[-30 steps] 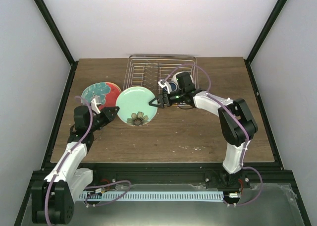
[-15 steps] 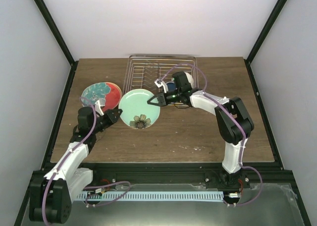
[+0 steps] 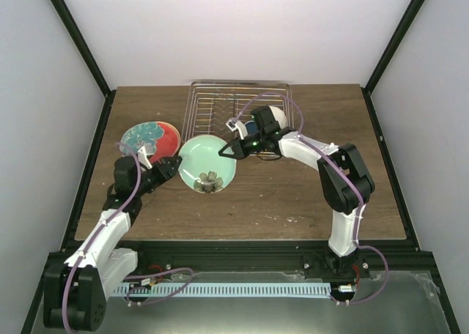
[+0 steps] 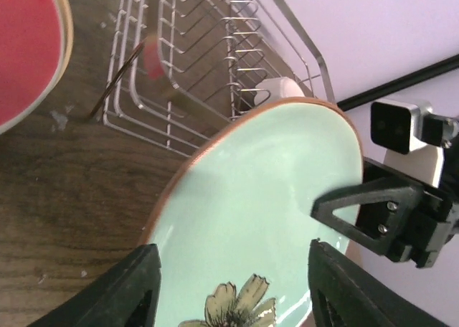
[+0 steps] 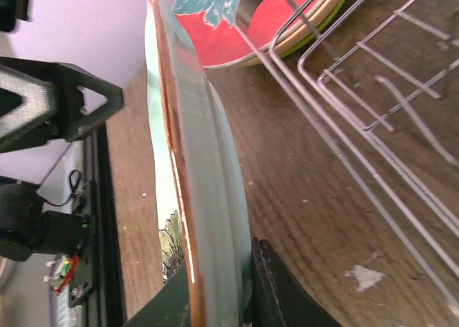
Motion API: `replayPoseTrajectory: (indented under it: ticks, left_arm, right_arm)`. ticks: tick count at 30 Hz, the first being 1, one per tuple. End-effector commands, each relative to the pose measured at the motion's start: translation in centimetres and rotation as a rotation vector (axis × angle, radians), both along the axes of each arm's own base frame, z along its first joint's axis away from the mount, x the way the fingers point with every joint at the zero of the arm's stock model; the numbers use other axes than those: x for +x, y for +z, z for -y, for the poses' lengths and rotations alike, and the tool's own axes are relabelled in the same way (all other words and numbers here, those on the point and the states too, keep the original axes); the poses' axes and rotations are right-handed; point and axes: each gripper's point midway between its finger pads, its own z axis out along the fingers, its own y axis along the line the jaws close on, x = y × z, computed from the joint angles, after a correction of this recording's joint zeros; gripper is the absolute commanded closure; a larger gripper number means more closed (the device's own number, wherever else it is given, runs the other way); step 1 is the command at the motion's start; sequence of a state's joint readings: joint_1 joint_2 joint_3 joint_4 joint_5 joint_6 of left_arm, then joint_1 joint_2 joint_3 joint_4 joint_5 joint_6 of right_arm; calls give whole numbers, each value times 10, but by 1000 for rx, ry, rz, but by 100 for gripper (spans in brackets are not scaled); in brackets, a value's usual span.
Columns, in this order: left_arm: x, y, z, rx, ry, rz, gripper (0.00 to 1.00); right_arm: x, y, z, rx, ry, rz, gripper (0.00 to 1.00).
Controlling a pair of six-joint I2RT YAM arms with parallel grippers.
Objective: Load the mixed dishes into the dish rack
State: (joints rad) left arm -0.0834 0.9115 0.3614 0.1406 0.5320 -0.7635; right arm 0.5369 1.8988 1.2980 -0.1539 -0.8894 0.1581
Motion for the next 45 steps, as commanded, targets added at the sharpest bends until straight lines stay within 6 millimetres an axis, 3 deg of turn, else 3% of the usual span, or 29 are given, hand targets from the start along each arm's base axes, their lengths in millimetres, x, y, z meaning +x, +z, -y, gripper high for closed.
replayPoseTrajectory:
  ticks: [1, 6, 10, 16, 19, 25, 29, 34, 38, 45]
  left_arm:
    - [6, 37, 2, 0, -8, 110, 37]
    - [5, 47, -3, 42, 11, 128, 15]
    - [7, 49, -22, 146, 95, 114, 1]
    - [12, 38, -52, 333, 207, 31, 0]
    - [15, 35, -53, 335, 211, 29, 0]
    - [21, 29, -50, 324, 196, 29, 0]
    - [25, 21, -47, 317, 182, 24, 0]
    - [31, 9, -44, 306, 162, 7, 0]
    - [37, -2, -45, 299, 159, -5, 0]
    - [45, -13, -54, 290, 169, -20, 0]
  right_arm:
    - [17, 52, -6, 39, 11, 177, 99]
    - [28, 67, -5, 6, -6, 251, 99]
    - [32, 87, -4, 7, 12, 324, 99]
    - [50, 129, 13, 55, -6, 483, 99]
    - [65, 155, 27, 76, -45, 604, 99]
    - [82, 227, 55, 175, -103, 901, 99]
    - [97, 256, 73, 249, -117, 1022, 99]
    - [127, 260, 89, 299, -94, 1122, 99]
    - [146, 251, 92, 322, -81, 1232, 99]
    - [161, 235, 86, 362, -45, 1407, 99]
